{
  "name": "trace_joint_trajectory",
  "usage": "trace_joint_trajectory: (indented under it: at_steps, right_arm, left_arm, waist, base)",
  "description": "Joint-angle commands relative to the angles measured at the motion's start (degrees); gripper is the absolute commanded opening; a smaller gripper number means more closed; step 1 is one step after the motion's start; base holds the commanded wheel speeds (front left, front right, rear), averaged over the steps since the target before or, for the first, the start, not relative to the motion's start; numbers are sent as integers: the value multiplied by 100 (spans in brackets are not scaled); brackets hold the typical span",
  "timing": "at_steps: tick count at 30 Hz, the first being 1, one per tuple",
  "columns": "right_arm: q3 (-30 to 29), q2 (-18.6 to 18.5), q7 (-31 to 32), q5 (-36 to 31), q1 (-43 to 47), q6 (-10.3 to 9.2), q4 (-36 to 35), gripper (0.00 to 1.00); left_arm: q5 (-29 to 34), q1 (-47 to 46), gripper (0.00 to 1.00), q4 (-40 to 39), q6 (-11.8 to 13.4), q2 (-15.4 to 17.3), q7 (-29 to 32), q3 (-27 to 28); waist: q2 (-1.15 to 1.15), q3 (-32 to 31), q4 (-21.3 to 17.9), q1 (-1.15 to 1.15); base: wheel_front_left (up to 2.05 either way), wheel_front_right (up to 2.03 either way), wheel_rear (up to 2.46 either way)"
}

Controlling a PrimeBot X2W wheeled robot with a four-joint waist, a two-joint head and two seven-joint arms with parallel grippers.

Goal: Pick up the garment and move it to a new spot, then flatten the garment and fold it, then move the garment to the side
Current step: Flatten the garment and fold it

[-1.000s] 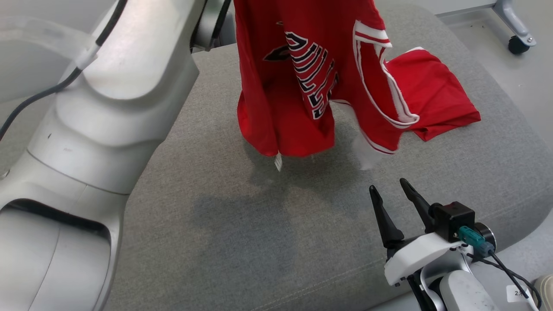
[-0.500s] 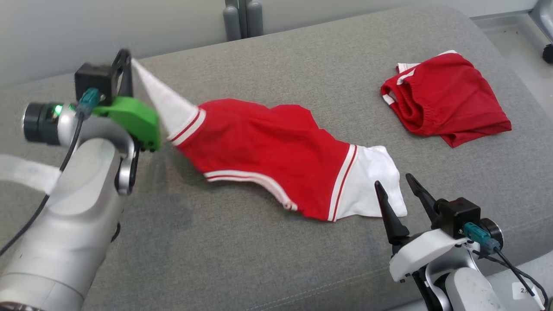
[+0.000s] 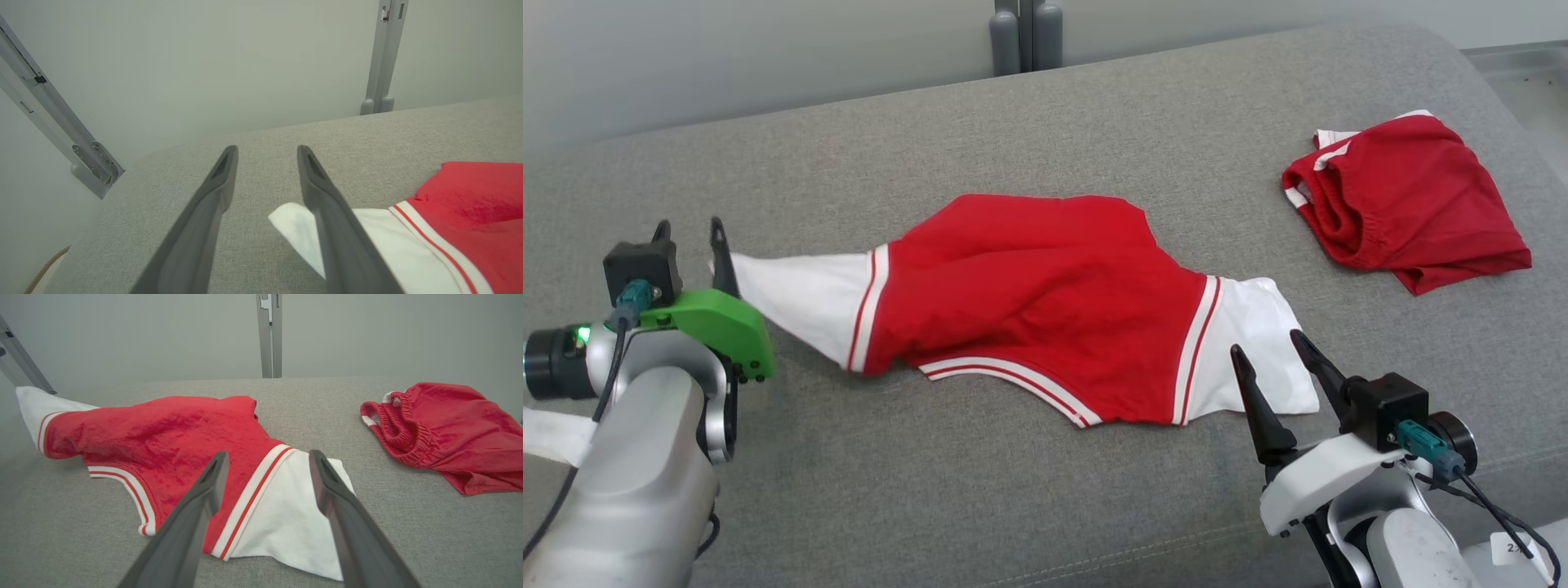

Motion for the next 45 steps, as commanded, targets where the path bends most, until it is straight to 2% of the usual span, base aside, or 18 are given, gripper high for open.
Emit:
trace_joint_trajectory:
  at_steps: [1, 9, 13, 15, 18, 30, 34, 45]
  right_arm:
    - [-1, -5, 31, -40, 39, -9, -33, 100]
    - [-23, -5, 75, -40, 70, -9, -63, 100]
    - [-57, -6, 77, -41, 126, -9, -65, 100]
    - [-99, -6, 74, -21, 151, -9, -73, 100]
    - [-139, -6, 73, -16, 160, -9, -87, 100]
    - [-187, -5, 63, -23, 121, -9, -121, 100]
    - [-165, -6, 36, -4, 57, -9, -98, 100]
    - [-156, -5, -28, 33, -30, -9, -108, 100]
  left_arm:
    - [-125, 195, 100, 66, -48, -63, 0, 48]
    - [-616, 349, 100, 388, -462, -372, 741, 101]
    - [-887, 504, 100, 276, -693, -595, 1103, 92]
    - [-1197, 690, 100, 33, -894, -848, 1454, 138]
    - [-1343, 940, 100, -283, -992, -1043, 1704, 54]
    - [-1609, 1687, 100, -1312, -721, -1542, 2300, -309]
    - [-1657, 1735, 100, -1367, -598, -1630, 2369, -411]
    - [-1850, 1413, 100, -1129, -488, -1747, 2504, -707]
  waist:
    - [0, -15, 39, 0]
    - [0, -90, 155, 0]
    - [0, -133, 204, 0]
    - [0, -170, 242, 0]
    - [0, -193, 265, 0]
    - [0, -107, 96, 0]
    - [0, -37, -16, 0]
    - [0, 196, -313, 0]
  base:
    - [0, 0, 0]
    - [0, 0, 0]
    - [0, 0, 0]
    - [0, 0, 0]
    - [0, 0, 0]
    - [0, 0, 0]
    - [0, 0, 0]
    - [0, 0, 0]
